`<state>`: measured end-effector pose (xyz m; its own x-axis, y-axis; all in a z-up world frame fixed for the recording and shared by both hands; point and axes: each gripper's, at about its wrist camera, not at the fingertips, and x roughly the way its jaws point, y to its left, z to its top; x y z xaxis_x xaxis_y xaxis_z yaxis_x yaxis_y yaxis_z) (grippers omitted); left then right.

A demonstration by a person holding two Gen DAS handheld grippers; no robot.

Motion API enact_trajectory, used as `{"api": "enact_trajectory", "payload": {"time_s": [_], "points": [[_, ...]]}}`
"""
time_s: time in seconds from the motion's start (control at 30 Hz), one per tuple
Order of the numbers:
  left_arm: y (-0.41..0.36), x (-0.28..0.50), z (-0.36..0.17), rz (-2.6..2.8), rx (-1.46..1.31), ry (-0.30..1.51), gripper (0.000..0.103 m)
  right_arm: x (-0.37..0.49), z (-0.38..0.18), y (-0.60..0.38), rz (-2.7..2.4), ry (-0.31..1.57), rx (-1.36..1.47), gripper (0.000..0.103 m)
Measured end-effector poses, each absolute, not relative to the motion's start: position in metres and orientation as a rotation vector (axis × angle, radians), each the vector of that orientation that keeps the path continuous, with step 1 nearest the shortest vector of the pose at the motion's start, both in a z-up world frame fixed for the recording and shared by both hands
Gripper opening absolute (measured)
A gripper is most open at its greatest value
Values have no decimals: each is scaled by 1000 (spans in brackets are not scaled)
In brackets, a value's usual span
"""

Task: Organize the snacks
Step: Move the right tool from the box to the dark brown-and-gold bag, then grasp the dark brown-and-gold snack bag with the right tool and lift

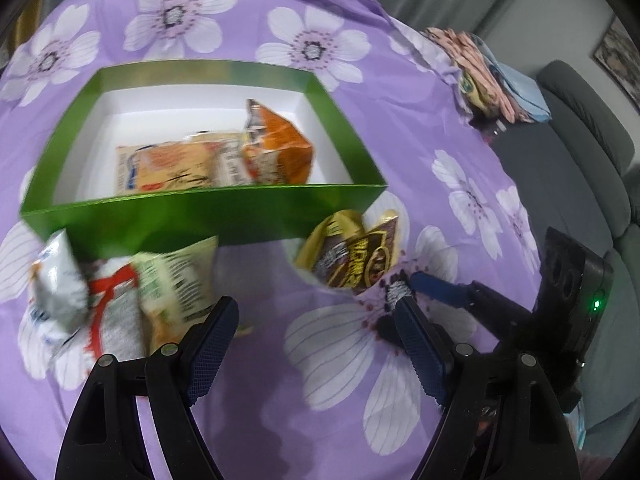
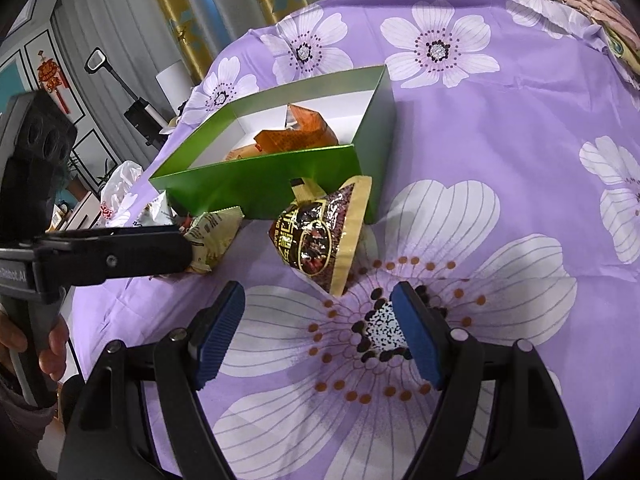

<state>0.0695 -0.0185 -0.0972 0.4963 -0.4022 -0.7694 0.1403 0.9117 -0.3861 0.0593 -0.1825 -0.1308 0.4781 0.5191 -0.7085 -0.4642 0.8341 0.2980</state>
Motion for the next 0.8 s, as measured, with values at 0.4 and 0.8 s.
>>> {"api": "enact_trajectory", "payload": {"time_s": [0.4, 0.8], "points": [[-47, 107, -112, -410, -259, 1009, 80, 79, -138, -169, 625, 892, 61, 75], [-46, 119, -123, -417, -278, 1028, 68, 90, -139, -158, 665, 902, 75, 49]]}}
